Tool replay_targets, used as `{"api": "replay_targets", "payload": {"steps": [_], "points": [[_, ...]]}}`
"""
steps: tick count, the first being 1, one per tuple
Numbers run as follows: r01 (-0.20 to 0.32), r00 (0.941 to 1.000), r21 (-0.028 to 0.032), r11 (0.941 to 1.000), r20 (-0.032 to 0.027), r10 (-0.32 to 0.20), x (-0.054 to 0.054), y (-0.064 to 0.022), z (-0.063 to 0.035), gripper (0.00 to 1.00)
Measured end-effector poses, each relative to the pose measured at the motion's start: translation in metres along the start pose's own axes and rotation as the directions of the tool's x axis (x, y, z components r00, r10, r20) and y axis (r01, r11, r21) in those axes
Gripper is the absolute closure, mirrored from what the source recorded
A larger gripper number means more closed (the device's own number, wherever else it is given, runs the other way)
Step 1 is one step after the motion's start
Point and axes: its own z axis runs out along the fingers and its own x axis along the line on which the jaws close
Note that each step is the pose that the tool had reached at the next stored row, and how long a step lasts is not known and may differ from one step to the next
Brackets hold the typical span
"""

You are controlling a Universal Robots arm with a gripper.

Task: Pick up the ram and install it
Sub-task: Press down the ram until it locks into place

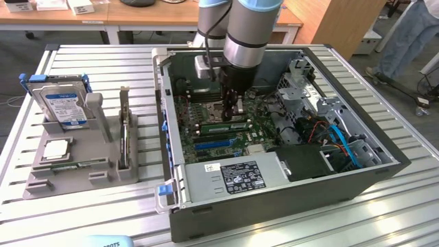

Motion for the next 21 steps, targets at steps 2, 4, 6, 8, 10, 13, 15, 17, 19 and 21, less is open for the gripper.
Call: {"api": "replay_targets", "payload": {"steps": [2, 4, 6, 8, 10, 13, 15, 17, 19, 21], "points": [[0.0, 1.0, 0.0, 1.0, 0.0001, 0.0, 0.0, 0.0059, 0.0001, 0.9], [0.0, 1.0, 0.0, 1.0, 0.0, 0.0, 0.0, 0.0107, 0.0001, 0.9], [0.0, 1.0, 0.0, 1.0, 0.0, 0.0, 0.0, 0.0142, 0.0002, 0.9], [0.0, 1.0, 0.0, 1.0, 0.0001, 0.0, 0.0, 0.016, 0.0002, 0.9], [0.0, 1.0, 0.0, 1.0, 0.0, 0.0, 0.0, 0.0184, 0.0002, 0.9], [0.0, 1.0, 0.0001, 1.0, 0.0001, 0.0, 0.0, 0.0222, 0.0003, 0.9], [0.0, 1.0, 0.0001, 1.0, 0.0, 0.0, 0.0, 0.0223, 0.0003, 0.9], [0.0, 1.0, 0.0, 1.0, 0.0, 0.0, 0.0, 0.0224, 0.0003, 0.9], [0.0, 1.0, -0.0001, 1.0, -0.0001, 0.0, 0.0, 0.0224, 0.0005, 0.9], [0.0, 1.0, 0.0, 1.0, 0.0001, 0.0, 0.0, 0.0224, 0.0015, 0.9]]}}
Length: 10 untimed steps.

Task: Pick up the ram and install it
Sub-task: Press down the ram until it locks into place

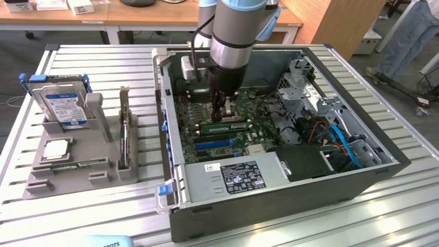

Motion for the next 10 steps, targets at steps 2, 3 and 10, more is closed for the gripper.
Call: {"api": "replay_targets", "payload": {"steps": [2, 3, 10], "points": [[0.0, 1.0, 0.0, 1.0, -0.0001, 0.0, 0.0, 0.0, 0.0012, 0.9], [0.0, 1.0, -0.0001, 1.0, -0.0001, 0.0, 0.0001, 0.0, 0.0019, 0.9], [0.0, 1.0, -0.0002, 1.0, -0.0004, 0.0, 0.0002, -0.0001, 0.0056, 0.9]]}}
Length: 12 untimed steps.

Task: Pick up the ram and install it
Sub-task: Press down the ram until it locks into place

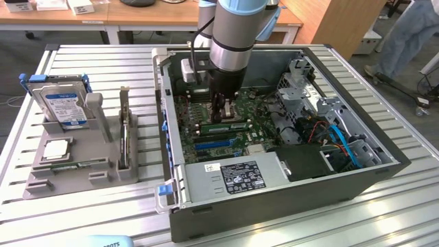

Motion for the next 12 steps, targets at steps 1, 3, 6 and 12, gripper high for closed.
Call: {"api": "replay_targets", "payload": {"steps": [1, 3, 6, 12], "points": [[0.0, 1.0, 0.0, 1.0, 0.0, 0.0, 0.0, 0.0, 0.0, 0.9], [0.0, 1.0, 0.0001, 1.0, 0.0003, 0.0, 0.0, 0.0, 0.0001, 0.9], [0.0, 1.0, 0.0002, 1.0, 0.0003, 0.0, 0.0012, 0.0, 0.0001, 0.9], [0.0, 1.0, 0.0001, 1.0, 0.0003, 0.0, 0.0015, 0.0, 0.0005, 0.9]]}}
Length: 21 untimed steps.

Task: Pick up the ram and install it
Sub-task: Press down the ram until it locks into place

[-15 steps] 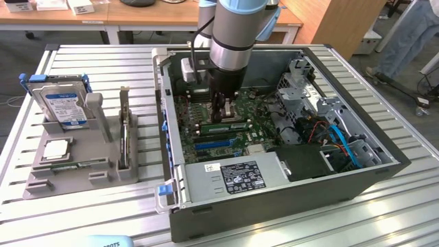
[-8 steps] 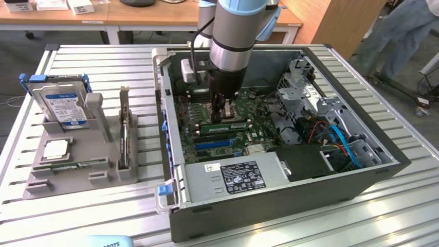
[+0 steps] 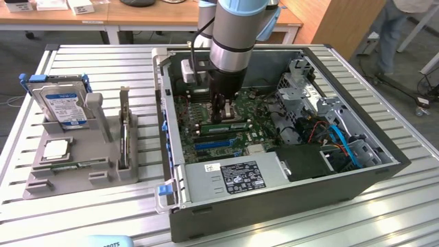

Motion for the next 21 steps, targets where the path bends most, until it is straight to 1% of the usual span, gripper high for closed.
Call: {"api": "replay_targets", "payload": {"steps": [9, 21], "points": [[0.0, 1.0, 0.0, 1.0, -0.0001, 0.0, 0.0, 0.0, 0.0036, 0.9], [0.0, 1.0, 0.0, 1.0, 0.0, 0.0, 0.0001, -0.0001, 0.0054, 0.9]]}}
